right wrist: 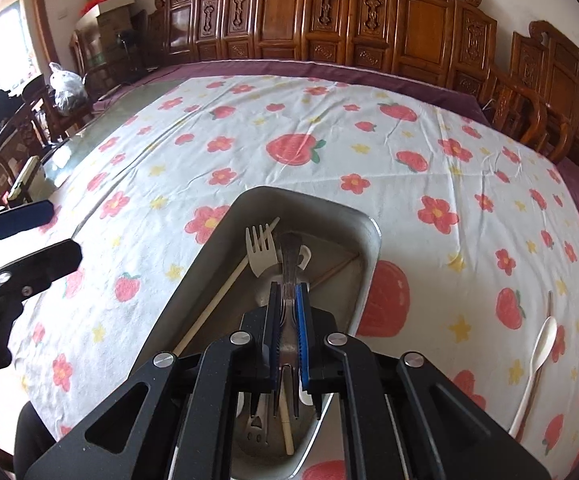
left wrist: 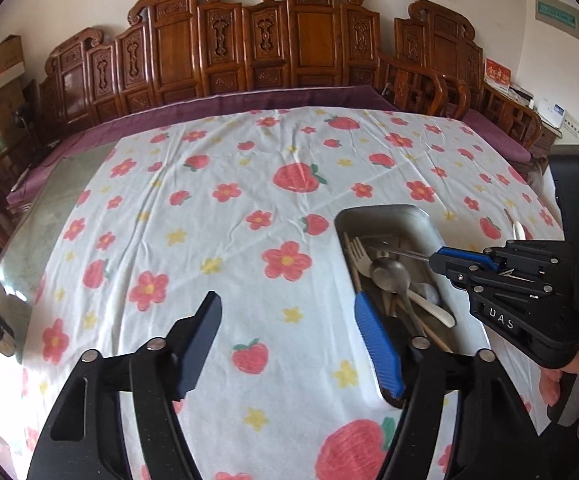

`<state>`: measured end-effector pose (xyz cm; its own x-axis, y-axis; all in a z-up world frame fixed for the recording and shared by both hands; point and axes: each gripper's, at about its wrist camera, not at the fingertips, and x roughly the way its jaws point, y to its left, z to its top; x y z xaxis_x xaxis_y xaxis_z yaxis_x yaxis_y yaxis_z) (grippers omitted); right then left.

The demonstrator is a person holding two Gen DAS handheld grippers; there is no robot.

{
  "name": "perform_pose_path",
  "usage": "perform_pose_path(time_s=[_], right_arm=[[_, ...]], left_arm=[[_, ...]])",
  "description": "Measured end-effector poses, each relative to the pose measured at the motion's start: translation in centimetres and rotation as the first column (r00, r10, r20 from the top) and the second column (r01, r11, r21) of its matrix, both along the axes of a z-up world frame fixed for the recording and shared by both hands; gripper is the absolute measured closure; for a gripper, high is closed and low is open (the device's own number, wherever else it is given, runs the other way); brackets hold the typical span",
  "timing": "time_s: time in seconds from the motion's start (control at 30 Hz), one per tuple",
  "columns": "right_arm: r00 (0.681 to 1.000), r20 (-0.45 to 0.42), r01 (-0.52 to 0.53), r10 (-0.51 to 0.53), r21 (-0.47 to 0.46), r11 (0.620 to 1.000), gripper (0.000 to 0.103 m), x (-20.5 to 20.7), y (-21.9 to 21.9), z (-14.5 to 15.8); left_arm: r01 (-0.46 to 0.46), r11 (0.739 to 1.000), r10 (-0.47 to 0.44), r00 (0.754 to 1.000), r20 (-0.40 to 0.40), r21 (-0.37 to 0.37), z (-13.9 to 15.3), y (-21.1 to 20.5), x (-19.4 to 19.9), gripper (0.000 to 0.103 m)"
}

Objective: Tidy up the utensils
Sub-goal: 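Lower the silver fork into the tray and open the right tool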

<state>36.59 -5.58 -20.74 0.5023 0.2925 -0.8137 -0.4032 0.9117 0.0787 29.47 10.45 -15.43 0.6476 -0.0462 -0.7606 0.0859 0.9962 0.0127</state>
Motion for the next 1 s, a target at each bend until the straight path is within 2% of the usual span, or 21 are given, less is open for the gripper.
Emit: perform_pose_path(time_s=[0.27,0.5,0.7,0.87,1.0], right_arm=[[0.999,-0.036,0.014,-0.014,-0.004,1.000,0.094,0.0,1.1,-1.1],[0.996,-0.092,0.011,-0.004,0.074,0.997,0.094,-0.1,1.1,-1.1],[0.993,-0.116,-0.003,0.021,0.153,0.988,0.093,-0.5,0.9,-0.5],[0.996,-0.077,-0.034,0.046,0.155,0.987,0.093,-1.2,0.7,0.9],[0.998,-0.047,-0.029,0.038,0.182,0.983,0.093,-1.9,-1.4,2.2]], left_arm=[[-0.014,1.000,0.014,1.000,0.011,-0.004,-0.1,1.7,-0.7,0.017],[-0.001,1.000,0.001,1.000,0.007,0.005,-0.5,1.5,-1.0,0.010],[0.011,1.000,-0.011,1.000,0.004,-0.001,-0.6,0.9,-1.3,0.010],[0.028,1.000,-0.028,1.000,0.003,-0.008,-0.6,0.0,-1.5,0.010],[0.048,0.999,-0.048,0.999,0.010,-0.009,-0.3,-1.2,-1.8,0.010]])
